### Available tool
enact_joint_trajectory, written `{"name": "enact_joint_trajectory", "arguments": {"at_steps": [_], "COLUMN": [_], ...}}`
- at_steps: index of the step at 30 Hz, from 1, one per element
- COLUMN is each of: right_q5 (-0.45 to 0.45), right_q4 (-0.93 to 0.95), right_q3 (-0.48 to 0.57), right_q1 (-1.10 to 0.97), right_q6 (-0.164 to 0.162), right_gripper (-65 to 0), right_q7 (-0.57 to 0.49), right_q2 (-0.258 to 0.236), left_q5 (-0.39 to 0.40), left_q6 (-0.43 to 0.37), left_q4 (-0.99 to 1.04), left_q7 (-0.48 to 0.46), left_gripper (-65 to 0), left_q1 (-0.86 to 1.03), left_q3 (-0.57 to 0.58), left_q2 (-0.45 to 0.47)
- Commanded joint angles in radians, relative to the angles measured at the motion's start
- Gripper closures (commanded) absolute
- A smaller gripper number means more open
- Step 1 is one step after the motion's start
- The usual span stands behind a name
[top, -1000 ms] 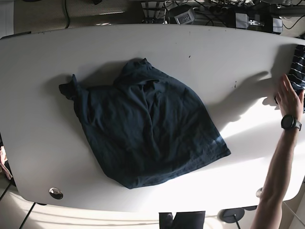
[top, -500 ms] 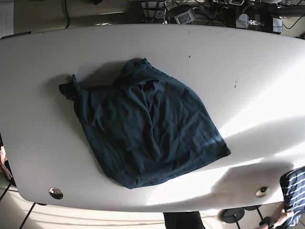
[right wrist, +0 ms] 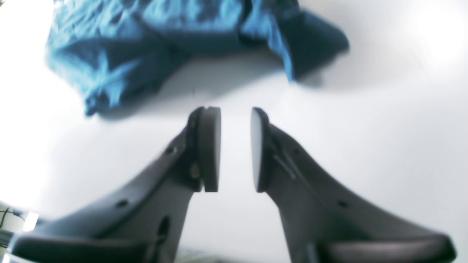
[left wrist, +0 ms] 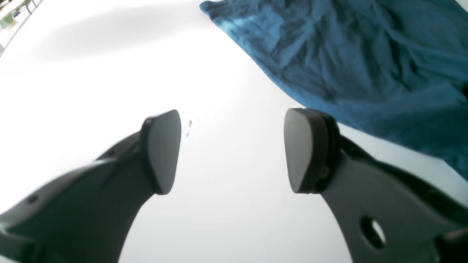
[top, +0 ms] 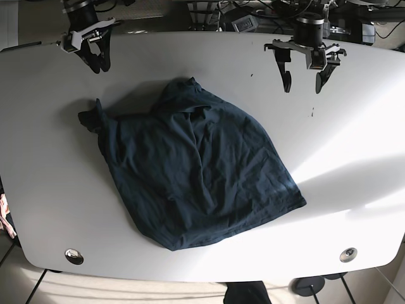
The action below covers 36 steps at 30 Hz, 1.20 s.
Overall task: Fold the T-shirt properly
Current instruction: 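Lower both grippers and grasp the navy shirt's edge with the right gripper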
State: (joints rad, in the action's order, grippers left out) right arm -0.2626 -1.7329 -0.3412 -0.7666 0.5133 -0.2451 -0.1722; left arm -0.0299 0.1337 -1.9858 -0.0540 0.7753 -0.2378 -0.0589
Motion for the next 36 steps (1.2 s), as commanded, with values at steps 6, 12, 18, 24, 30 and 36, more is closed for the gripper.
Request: {"name": "enact_joint_trajectory", "arguments": {"at_steps": [6, 12, 18, 24, 30, 36], "right_q5": [-0.005, -0.004, -0.004, -0.004, -0.004, -0.004], "right_q4": [-0.031, 0.017, 0.199, 0.305, 0.353, 0.351], "right_q3": [-0.005, -0.009, -0.002, 0.0, 0.001, 0.001], "right_q1": [0.167, 0.358, 0.434, 0.487, 0.536, 0.536], "right_q6": [0.008, 0.008, 0.008, 0.009, 0.009, 0.009], "right_gripper": [-52.2, -56.1, -56.1, -56.1, -48.0, -5.7], "right_q7": [0.175, 0.389, 0.395, 0.395, 0.395, 0.398], "right_q2": [-0.011, -0.043, -0.109, -0.103, -0.103, -0.102], "left_q5": [-0.002, -0.005, -0.005, -0.005, -0.005, -0.005], "left_q6": [0.002, 0.002, 0.002, 0.002, 0.002, 0.002], "left_q4": [-0.017, -0.016, -0.011, 0.006, 0.006, 0.006], "left_q7": [0.184, 0.266, 0.342, 0.342, 0.342, 0.342], "left_gripper": [-49.3, -52.1, -52.1, -52.1, -51.9, -51.9], "left_q1": [-0.185, -0.296, -0.348, -0.366, -0.368, -0.368], "left_q3": [-0.004, 0.001, -0.001, 0.001, -0.002, -0.004], "left_q2": [0.003, 0.003, 0.003, 0.004, 0.004, 0.004]}}
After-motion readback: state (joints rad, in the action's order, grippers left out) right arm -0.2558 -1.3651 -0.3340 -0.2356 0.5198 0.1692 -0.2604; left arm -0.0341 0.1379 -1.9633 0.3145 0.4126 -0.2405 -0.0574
